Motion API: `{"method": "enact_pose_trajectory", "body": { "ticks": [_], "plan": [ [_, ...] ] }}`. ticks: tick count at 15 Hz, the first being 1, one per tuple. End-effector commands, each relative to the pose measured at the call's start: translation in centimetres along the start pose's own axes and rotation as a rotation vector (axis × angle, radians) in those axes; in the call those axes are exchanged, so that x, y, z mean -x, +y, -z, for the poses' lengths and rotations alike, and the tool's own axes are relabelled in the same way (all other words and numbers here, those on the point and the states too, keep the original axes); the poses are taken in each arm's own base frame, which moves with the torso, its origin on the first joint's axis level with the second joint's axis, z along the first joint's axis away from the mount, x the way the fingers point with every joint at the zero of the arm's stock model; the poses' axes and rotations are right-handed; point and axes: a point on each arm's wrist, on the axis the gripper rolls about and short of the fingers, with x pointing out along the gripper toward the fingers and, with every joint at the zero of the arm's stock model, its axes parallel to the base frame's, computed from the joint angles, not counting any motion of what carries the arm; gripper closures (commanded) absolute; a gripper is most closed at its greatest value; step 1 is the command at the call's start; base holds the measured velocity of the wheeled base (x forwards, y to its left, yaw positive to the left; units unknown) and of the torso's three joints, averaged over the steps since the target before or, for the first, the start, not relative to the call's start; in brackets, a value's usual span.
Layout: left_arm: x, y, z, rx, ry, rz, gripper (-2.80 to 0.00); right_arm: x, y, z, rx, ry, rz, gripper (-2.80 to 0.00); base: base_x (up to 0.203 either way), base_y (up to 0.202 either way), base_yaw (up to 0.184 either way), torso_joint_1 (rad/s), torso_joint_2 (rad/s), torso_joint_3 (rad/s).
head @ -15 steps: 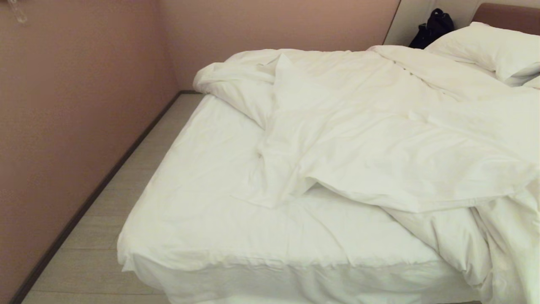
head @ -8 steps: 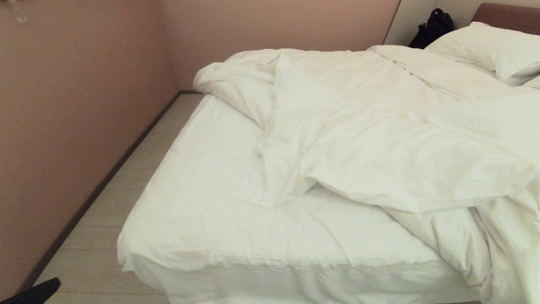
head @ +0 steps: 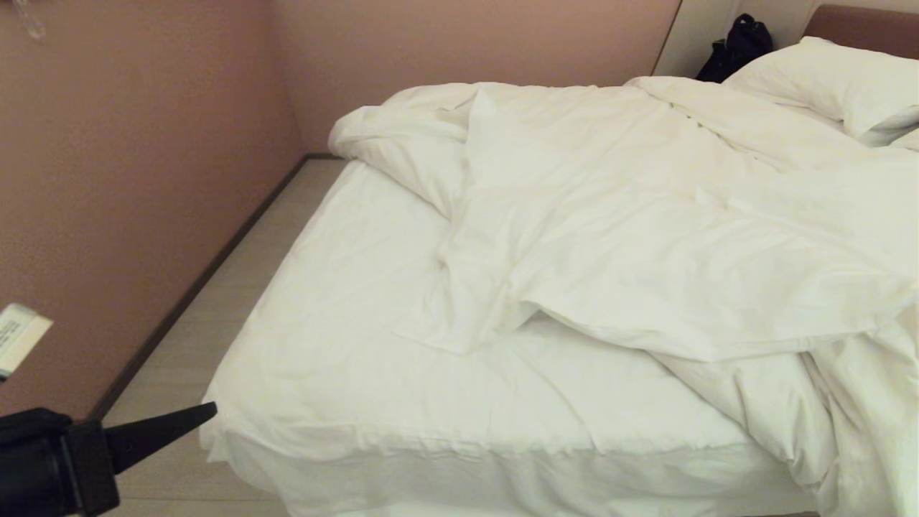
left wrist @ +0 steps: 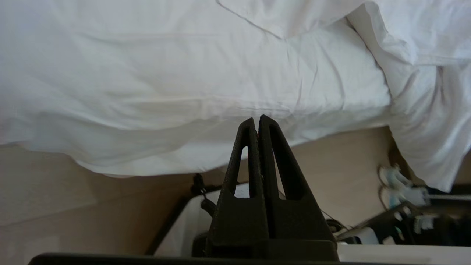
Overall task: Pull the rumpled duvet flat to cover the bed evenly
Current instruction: Hold the folded corner of the quilt
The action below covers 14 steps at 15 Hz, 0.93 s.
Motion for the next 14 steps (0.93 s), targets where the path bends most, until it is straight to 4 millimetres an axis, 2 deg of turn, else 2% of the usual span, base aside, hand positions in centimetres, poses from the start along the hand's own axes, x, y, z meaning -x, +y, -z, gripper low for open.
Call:
{"method": "enact_pose_trajectory", "body": {
  "ticks": [1, 5, 8, 11, 14],
  "plan": [
    [-2.5, 1.3, -0.8, 0.058, 0.090, -0.004, 0.00, 0.0, 0.0, 0.0, 0.000, 0.002, -0.001, 0.00, 0.000, 0.000, 0.000, 0.000, 0.00, 0.000],
    [-6.2, 2.8, -1.3, 0.086, 0.156, 0.014, 0.00, 0.0, 0.0, 0.0, 0.000, 0.001, 0.000, 0.00, 0.000, 0.000, 0.000, 0.000, 0.00, 0.000],
    [-9.8, 3.8, -1.4, 0.114, 0.185, 0.043, 0.00, 0.0, 0.0, 0.0, 0.000, 0.001, 0.001, 0.00, 0.000, 0.000, 0.000, 0.000, 0.00, 0.000],
    [-12.8, 4.2, -1.5, 0.169, 0.166, 0.084, 0.00, 0.0, 0.0, 0.0, 0.000, 0.001, 0.001, 0.00, 0.000, 0.000, 0.000, 0.000, 0.00, 0.000],
    [-14.5, 3.8, -2.0, 0.200, 0.151, 0.125, 0.00, 0.0, 0.0, 0.0, 0.000, 0.001, 0.001, 0.00, 0.000, 0.000, 0.000, 0.000, 0.00, 0.000]
  ]
}}
